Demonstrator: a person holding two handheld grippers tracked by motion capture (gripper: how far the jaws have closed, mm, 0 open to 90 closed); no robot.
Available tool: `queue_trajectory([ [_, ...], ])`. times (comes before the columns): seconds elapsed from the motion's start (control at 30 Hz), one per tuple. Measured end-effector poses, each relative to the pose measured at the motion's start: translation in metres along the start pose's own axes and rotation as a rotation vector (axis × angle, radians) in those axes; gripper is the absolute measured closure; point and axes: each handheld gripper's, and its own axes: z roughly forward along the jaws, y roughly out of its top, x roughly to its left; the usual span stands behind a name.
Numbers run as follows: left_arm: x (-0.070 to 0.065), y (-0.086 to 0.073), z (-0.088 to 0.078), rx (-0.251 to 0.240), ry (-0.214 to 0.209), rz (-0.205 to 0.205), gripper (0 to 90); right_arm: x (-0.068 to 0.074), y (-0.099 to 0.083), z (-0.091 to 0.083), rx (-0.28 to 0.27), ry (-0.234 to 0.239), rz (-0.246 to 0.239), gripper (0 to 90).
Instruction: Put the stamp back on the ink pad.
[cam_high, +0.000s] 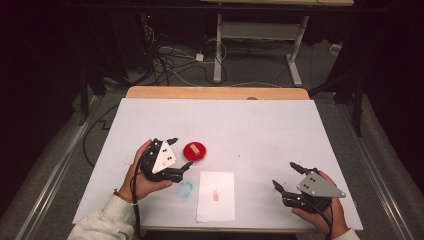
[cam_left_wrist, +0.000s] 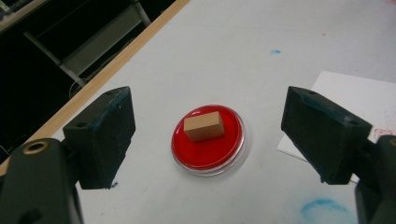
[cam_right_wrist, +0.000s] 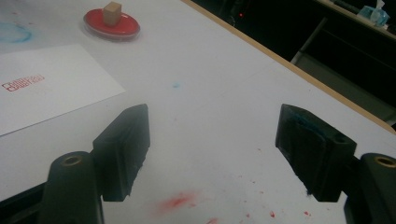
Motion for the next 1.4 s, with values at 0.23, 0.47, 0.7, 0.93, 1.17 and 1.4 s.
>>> queue_trajectory([
  [0.23,-0.005,-0.012,-0.005,-0.002,0.011,0.020,17.5,0.001,-0.001,0.001,0.004,0.001,-0.002,26.8],
  [0.47,-0.006,-0.021,-0.011,0.005,0.024,0.028,17.6,0.000,-0.002,0.002,0.010,-0.001,-0.002,26.8],
  [0.7,-0.005,-0.035,-0.016,0.007,0.038,0.009,17.9,-0.001,-0.004,0.001,0.014,-0.007,0.003,26.9],
  [0.93,-0.003,-0.054,-0.020,0.034,0.058,-0.036,18.3,-0.002,-0.004,0.003,0.022,-0.011,0.006,26.9],
  [1.17,-0.005,-0.065,-0.026,0.046,0.052,-0.064,18.9,-0.002,-0.005,0.003,0.025,-0.014,0.005,26.9],
  [1.4,-0.007,-0.079,-0.031,0.090,0.052,-0.090,18.7,-0.004,-0.007,0.004,0.032,-0.013,0.012,26.9],
])
